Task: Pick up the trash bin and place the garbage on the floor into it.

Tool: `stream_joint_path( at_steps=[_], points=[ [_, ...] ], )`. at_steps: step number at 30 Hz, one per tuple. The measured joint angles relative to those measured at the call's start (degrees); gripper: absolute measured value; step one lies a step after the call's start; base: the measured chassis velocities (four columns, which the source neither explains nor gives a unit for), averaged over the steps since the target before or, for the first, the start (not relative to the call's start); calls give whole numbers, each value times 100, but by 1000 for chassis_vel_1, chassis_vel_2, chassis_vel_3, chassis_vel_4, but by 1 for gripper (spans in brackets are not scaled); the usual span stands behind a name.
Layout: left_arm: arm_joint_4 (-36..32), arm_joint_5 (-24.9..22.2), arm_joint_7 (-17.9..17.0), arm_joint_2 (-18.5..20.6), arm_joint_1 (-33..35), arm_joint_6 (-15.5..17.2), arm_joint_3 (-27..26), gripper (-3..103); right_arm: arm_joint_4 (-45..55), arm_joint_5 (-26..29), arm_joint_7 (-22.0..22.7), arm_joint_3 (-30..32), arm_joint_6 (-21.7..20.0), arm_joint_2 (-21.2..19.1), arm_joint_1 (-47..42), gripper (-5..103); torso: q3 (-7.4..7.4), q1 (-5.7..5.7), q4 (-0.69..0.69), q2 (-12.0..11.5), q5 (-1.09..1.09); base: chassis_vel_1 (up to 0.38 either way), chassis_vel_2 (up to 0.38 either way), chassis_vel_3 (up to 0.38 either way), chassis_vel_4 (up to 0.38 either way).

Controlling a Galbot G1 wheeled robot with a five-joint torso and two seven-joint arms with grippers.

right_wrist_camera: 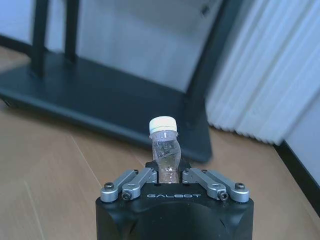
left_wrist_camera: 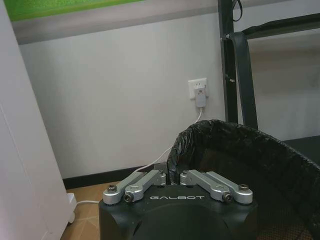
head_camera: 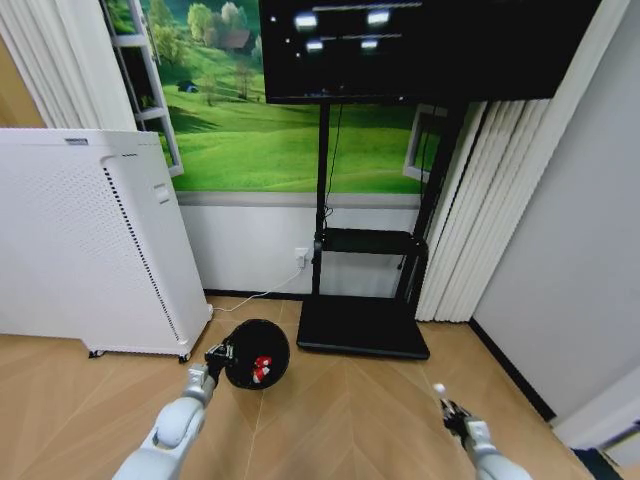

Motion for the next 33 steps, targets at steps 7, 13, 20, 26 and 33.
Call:
stream_joint_path(
  at_steps=[7,13,20,26,33],
  points=[
    [405,37,-37,-35,-514,-137,609,7,241,-294,-391,-96,601,17,146,18,0,0,-5,0,-1,0,0,0,0],
    [687,45,-38,-175,-887,-175,981,7,524,-305,-834,-121,1089,-14,154,18,0,0,-3,0,2,0,0,0,0],
    [1144,141,-50,-575,-1315,-257,1446,7,683,-49,-1413,-359,1673,85,353,18,0,0,-4,0,1,0,0,0,0],
    [1428,192,-141,-896,-1542,-247,1808,7,687,100,-1690,-501,1847,220,570,18,0,0,-2,0,3,0,0,0,0],
    [1631,244,-195,-1218,-1610,-204,2084,7,737,140,-1801,-662,1894,362,826,18,0,0,-3,1,2,0,0,0,0]
  ],
)
